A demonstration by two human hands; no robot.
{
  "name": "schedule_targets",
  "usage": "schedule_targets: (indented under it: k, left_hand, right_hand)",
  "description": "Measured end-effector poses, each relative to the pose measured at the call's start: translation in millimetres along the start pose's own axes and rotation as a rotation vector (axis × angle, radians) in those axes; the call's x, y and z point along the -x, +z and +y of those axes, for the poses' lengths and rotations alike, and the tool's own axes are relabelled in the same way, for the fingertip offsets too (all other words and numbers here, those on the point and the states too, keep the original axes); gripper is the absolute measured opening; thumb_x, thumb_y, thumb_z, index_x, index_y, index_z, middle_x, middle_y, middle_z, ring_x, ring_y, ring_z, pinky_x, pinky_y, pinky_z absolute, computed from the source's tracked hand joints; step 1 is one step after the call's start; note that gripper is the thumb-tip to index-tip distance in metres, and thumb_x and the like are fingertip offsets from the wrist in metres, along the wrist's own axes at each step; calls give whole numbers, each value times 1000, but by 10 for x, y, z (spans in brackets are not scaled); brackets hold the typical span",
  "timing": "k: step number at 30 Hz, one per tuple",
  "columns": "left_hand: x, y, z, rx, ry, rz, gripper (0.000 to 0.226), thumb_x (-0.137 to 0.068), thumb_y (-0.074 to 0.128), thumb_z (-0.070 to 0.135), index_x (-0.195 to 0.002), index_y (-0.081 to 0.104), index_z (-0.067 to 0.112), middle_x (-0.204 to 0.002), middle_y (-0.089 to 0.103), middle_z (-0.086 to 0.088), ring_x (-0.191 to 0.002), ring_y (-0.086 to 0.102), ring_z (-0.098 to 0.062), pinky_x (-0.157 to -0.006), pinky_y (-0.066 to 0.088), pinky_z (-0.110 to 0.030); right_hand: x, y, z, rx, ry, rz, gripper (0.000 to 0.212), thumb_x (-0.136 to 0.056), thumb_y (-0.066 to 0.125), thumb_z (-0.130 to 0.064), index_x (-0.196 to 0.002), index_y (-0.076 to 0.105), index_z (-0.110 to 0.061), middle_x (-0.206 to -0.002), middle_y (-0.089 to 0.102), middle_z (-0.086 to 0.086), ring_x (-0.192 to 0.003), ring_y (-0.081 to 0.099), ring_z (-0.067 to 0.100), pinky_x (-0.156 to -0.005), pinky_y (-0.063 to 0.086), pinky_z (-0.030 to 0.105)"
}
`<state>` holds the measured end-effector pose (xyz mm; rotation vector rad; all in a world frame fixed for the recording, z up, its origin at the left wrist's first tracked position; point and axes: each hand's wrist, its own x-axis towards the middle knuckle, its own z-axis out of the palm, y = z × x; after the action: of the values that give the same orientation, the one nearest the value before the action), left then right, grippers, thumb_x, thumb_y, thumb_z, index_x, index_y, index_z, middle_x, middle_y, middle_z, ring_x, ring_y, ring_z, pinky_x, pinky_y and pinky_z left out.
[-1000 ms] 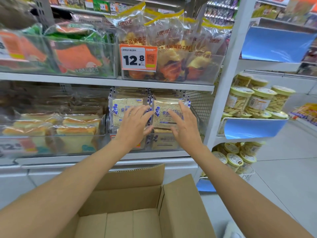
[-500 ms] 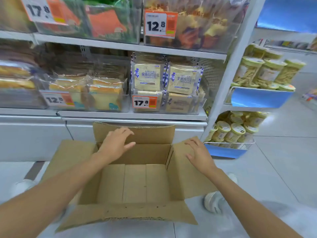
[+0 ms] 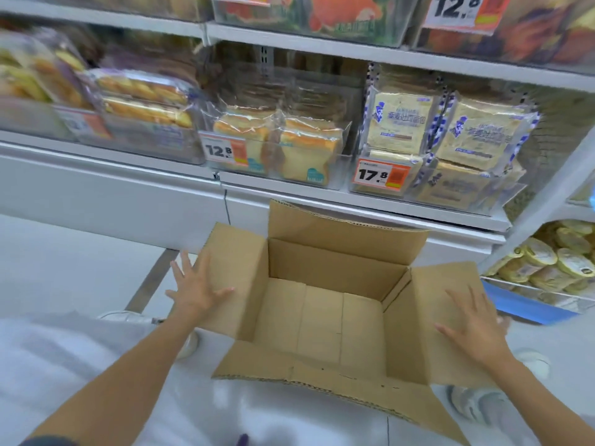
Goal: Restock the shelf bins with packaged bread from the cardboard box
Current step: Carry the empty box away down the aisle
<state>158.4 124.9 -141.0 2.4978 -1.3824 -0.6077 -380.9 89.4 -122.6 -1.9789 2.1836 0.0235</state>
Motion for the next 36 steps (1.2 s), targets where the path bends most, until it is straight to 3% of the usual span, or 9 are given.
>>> schedule_targets:
  k: [3,6,10,13,21,24,28,33,36]
  left_hand:
    - [13,-73,-38,145,-99,67,113,-71,77,57,-153,4,31,-155,26,-18,-123,52,-39,-91,49,-51]
    - [91,-209,191,189,-19,89,74,-79,69,39,-142,35,21,-109,67,-11,-96,63,-35,-77,50,-39]
    - [253,-310,569,487,103,-232,59,-76,60,20,-131,49,38,-110,67,6,-100,66,-24,-81,55,-36]
    - [462,-226,779,659,107,-534,70,-94,54,3,-137,31,53,-120,62,7,-100,67,-14,-72,57,-30]
    - [470,161,971,546,76,-404,73,-94,61,29,-154,19,33,-157,31,1,-143,33,-25,-112,34,-43]
    - [444,218,966,547,43,-430,78,-90,67,33,-153,20,40,-150,38,7,-108,59,-25,-88,48,-40]
    - [455,265,947,552,11,-504,81,-90,67,34,-151,15,48,-99,49,19,-64,29,-1,-45,38,-20]
    - [618,79,1210,590,14,-652,90,-90,68,26,-154,6,39,-156,27,9,-143,29,-12,-108,36,-36]
    - [792,28,1494,579,64,-798,67,-92,65,19,-147,32,38,-146,47,11,-136,44,-12,-105,44,-31]
  right_hand:
    - [-22,-50,102,-69,23,20,82,-77,76,-43,-146,34,-30,-161,9,10,-145,16,37,-107,31,64]
    - [54,-186,-81,-189,-91,206,79,-76,68,5,-146,38,-14,-159,7,7,-132,34,37,-99,44,50]
    - [222,-178,-627,-363,-134,187,76,-85,60,7,-150,30,-18,-161,10,9,-115,43,21,-101,42,39]
    - [311,-78,-769,-542,-68,16,66,-92,59,-7,-151,31,-19,-136,54,23,-120,54,36,-96,46,39]
    - [318,-201,-759,-740,86,-140,73,-92,64,-31,-153,24,-29,-138,53,14,-121,54,26,-92,41,25]
    - [278,-146,-683,-861,113,-135,73,-88,70,-27,-150,31,-28,-126,51,-3,-109,52,13,-92,37,21]
    - [225,-17,-465,-932,90,-162,59,-85,72,-28,-139,50,-36,-120,62,-26,-116,57,5,-100,42,21]
    - [316,-116,-177,-978,123,-223,65,-83,69,-37,-143,44,-39,-134,56,-25,-126,53,6,-109,40,30]
    - [536,-282,110,-1013,260,-207,65,-88,70,-24,-146,43,-30,-140,53,-18,-129,50,8,-111,38,30]
